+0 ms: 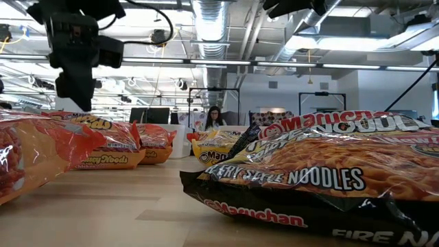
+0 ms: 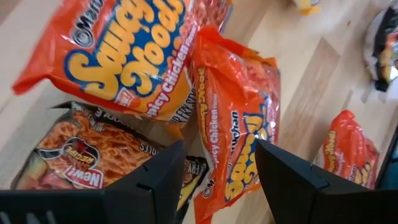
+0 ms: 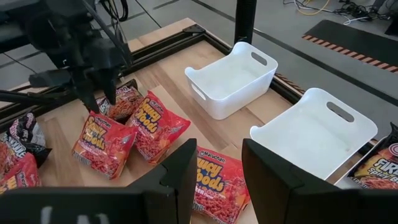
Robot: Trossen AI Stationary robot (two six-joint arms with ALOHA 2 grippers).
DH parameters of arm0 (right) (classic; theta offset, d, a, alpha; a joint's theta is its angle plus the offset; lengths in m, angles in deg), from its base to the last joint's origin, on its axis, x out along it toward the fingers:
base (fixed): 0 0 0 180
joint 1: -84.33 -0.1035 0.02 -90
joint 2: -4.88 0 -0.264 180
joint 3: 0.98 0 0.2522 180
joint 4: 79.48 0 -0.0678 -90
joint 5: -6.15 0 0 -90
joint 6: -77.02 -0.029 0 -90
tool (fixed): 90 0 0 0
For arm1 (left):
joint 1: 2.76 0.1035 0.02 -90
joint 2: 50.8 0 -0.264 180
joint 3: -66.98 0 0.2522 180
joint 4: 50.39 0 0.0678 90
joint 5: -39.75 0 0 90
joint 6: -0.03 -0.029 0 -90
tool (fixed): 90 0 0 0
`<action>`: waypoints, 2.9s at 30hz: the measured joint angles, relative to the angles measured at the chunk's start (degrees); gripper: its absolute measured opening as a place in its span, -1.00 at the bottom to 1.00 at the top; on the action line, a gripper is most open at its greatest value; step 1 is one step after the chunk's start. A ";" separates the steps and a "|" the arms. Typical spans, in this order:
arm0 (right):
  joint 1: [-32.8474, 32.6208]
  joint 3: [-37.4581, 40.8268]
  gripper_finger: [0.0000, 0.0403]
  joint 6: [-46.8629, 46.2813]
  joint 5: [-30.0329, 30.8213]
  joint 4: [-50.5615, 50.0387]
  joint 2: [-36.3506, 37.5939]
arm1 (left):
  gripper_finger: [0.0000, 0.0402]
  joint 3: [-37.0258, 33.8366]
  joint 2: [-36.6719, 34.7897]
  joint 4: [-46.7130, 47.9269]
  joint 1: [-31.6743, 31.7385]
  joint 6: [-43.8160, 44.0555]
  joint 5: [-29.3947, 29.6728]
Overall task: Sort Maruchan noodles
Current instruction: Put the orange noodle pack into the middle white bin
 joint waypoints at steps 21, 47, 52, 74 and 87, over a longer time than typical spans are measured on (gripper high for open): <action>-0.04 0.00 -0.25 -0.02 -0.04 -0.30 0.00 | -0.08 0.00 12.47 -6.13 -0.31 -0.53 -7.04; -0.02 0.00 -0.25 -0.04 -0.05 -0.76 0.00 | -0.99 0.00 14.92 -11.23 -2.87 -4.99 -9.12; -0.02 0.00 -0.25 -0.04 -0.07 -0.85 0.00 | -1.00 0.00 13.25 -14.44 -4.14 -5.10 -9.28; -0.02 0.00 -0.25 -0.52 -0.04 -0.90 0.00 | -1.00 -0.02 -3.13 -16.04 -4.66 -6.30 -2.64; -0.02 0.00 -0.25 -0.48 -0.02 -0.90 0.00 | -1.00 -0.02 4.87 -12.64 -4.96 -11.71 -0.95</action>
